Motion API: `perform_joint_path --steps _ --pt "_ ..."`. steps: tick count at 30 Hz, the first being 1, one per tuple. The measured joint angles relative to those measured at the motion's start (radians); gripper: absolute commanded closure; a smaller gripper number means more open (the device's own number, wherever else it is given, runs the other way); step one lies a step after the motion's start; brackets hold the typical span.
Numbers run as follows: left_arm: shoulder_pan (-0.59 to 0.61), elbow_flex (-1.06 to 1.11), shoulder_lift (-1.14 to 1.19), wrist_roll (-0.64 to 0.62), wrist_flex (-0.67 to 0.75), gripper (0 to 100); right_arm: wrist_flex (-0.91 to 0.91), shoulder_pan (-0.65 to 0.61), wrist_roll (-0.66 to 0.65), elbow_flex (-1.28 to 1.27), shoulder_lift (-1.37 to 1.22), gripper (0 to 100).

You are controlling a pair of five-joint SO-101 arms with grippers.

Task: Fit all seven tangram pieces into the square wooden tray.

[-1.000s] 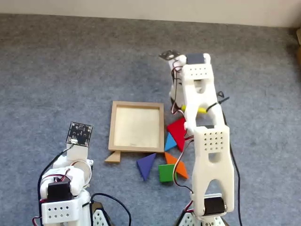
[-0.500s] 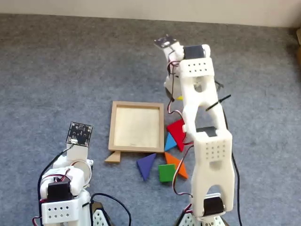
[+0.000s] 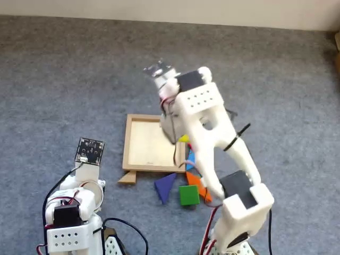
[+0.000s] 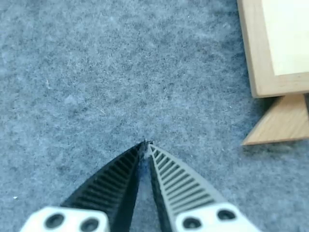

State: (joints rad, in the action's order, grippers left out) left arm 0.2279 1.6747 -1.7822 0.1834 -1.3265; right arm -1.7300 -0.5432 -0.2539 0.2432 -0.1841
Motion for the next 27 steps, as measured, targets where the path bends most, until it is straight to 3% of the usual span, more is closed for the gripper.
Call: perform_joint_path --steps 9,17,24,27 --pt "0.000 0.000 0.000 0.000 0.000 99 0.278 -0.092 0.336 -0.198 0.008 84.9" --pt "0.000 0.000 0.000 0.000 0.000 99 0.471 -0.095 0.661 -0.224 -0.089 84.9" --pt "0.000 0.000 0.000 0.000 0.000 99 0.496 -0.095 0.766 -0.224 -0.166 84.8" --pt "0.000 0.000 0.000 0.000 0.000 99 0.496 -0.095 0.772 -0.224 -0.173 80.0"
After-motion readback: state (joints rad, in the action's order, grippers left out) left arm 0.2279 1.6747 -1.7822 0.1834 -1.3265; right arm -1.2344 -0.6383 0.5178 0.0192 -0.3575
